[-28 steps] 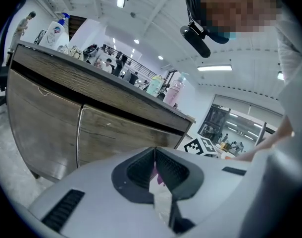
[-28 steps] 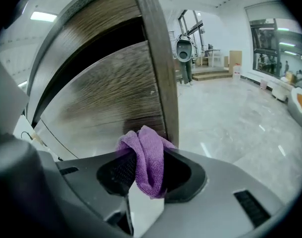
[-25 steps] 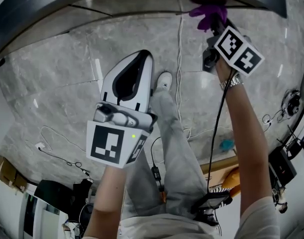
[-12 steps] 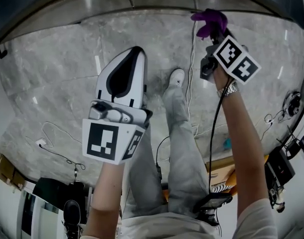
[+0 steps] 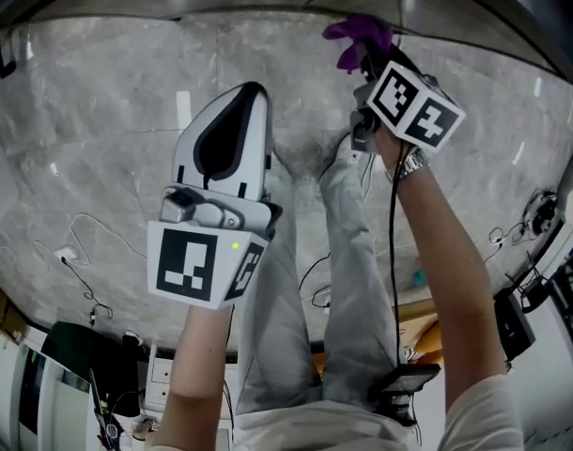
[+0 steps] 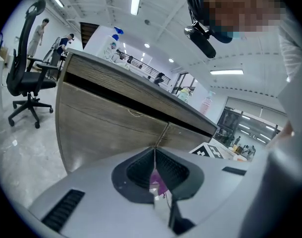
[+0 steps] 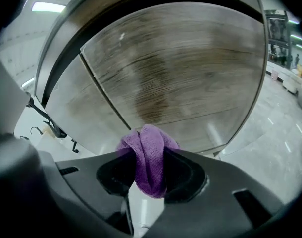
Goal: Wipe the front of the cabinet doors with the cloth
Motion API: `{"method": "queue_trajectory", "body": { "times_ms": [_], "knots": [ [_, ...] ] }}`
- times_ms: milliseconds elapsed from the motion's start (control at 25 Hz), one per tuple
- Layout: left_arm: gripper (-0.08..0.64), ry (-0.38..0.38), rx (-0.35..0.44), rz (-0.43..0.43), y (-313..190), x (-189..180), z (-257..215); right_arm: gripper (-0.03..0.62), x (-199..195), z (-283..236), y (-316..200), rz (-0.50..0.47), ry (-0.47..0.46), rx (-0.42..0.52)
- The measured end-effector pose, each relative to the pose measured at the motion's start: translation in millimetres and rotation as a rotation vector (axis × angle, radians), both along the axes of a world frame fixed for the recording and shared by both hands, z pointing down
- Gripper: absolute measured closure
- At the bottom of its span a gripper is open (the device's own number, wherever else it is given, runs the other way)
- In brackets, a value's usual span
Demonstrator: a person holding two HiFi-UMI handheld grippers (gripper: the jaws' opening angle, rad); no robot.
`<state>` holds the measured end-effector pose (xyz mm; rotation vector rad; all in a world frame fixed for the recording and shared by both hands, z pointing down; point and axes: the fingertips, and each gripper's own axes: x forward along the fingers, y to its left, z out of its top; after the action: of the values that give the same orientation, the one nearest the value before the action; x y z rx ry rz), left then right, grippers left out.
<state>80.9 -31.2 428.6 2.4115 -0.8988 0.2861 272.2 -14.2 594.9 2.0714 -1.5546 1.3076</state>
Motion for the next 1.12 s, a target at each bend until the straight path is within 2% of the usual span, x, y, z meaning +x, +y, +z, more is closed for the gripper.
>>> {"method": "queue_trajectory", "body": {
  "times_ms": [240,320,560,840,1040,1120],
  "knots": [
    [0.543,-0.017,-0.024,-0.104,-13.1,-49.7,15.9,0.454,-31.9,20.7,-31.3,-0.081,0.015,-0.032],
    [0.543,-0.011,-0.032,-0.114,-12.6,-61.0,19.4,0.454,-39.3,27.9,-40.7,-0.109,0.025,-0.038],
    [0.543,-0.015,-0.038,-0.123,-0.4,-66.8,23.6,0.454,-38.8,46.8,-58.1,-0.143,0.024,-0.047],
    [0.543,-0.028,-0.053,-0.153,22.7,-28.0,29.4,0.454,-10.4,62.1,-66.0,-0.185,0.014,-0.008],
    [0.543,-0.029,-0.062,-0.127,38.4,21.9,33.3,0.454,36.1,75.9,-39.5,-0.106,-0.024,-0.04],
    [0.543,-0.024,-0.055,-0.101,43.2,44.3,30.6,0.454,59.7,80.5,-25.1,-0.102,-0.018,-0.057]
  ]
}}
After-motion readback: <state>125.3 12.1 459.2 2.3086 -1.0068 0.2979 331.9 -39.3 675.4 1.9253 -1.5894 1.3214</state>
